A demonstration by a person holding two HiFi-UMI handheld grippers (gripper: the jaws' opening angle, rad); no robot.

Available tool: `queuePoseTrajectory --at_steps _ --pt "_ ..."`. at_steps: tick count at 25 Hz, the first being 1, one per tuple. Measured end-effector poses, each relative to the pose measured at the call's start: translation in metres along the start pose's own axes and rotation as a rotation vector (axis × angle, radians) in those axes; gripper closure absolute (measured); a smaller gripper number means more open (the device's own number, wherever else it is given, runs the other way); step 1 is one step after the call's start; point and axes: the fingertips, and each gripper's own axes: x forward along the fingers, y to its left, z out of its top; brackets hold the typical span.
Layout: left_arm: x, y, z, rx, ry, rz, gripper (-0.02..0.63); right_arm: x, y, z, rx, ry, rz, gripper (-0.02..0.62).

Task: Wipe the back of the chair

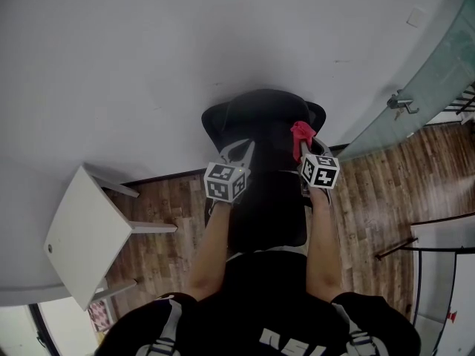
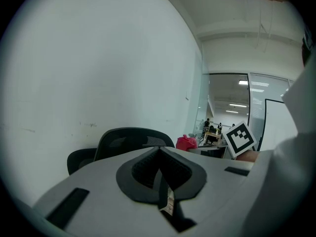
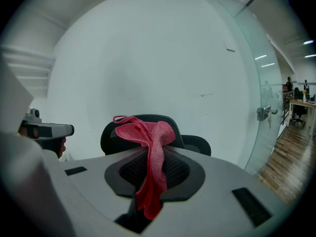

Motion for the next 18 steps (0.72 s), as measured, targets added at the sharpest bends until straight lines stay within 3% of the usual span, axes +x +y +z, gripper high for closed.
queuePoseTrajectory --at_steps 18 --pt "-0.027 -0.008 -0.009 0.008 0.009 0.013 0.584 -0.018 0.021 -0.012 -0.011 0.009 0.026 0.512"
